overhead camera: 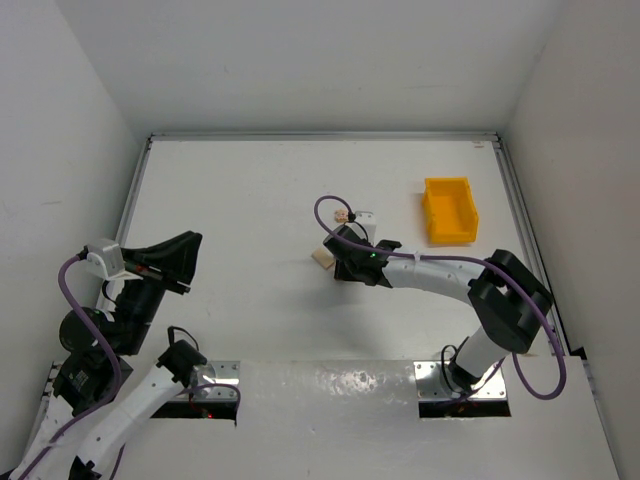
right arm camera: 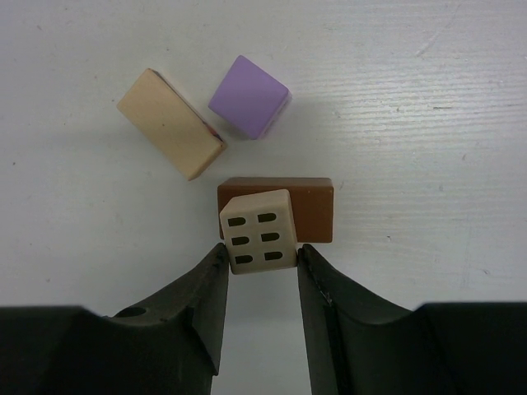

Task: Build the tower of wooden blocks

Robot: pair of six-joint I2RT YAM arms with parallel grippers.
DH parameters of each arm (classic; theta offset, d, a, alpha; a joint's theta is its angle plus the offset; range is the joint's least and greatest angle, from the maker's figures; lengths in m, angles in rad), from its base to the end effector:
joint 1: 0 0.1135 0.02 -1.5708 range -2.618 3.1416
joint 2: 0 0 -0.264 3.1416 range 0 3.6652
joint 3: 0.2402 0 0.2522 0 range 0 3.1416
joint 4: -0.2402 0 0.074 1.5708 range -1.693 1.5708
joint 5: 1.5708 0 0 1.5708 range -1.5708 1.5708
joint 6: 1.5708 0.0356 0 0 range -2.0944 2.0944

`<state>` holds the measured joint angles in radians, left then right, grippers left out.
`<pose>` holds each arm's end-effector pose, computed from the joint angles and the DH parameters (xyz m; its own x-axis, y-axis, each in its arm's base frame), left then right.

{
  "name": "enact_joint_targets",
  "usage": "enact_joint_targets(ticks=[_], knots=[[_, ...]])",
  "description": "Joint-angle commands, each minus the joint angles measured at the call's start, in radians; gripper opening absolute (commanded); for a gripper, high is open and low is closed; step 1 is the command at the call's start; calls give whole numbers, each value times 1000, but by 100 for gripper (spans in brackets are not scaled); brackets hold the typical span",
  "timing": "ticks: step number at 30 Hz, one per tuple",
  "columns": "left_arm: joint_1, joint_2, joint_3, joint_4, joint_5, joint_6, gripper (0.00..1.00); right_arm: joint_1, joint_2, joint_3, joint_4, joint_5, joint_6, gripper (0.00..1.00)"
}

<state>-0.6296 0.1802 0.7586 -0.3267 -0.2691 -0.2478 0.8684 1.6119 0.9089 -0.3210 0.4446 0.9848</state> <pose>0.0359 -0.0144 0.3719 0.1070 -0.3705 -0.9227 0.3979 0.8664 -0.3017 0.2131 0.2280 0.1740 -0.7589 0.2676 -0.5936 0.1586 0.9602 0.2300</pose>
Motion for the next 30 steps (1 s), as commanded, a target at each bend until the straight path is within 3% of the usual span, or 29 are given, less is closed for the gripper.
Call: enact_joint_targets(ticks=[1,17,21,26,27,30], knots=[[-13,4,-1,12,2,7,17,7,-20,2,23,13,9,38],[-16,4,-2,14,5,8,17,7,-58,1,30,32,0,49],[-15,8,-1,12,4,8,17,6,-93,25,7,29,-31,56],[-15,18,-2,12,2,8,17,7,-138,38,-3,25,-113,58],[-15,19,-2,12,1,7,17,6,-141,53,-1,22,-147,58],[-15,30,-2,11,-5,8,17,6,-133,111,-32,6,-326,30]])
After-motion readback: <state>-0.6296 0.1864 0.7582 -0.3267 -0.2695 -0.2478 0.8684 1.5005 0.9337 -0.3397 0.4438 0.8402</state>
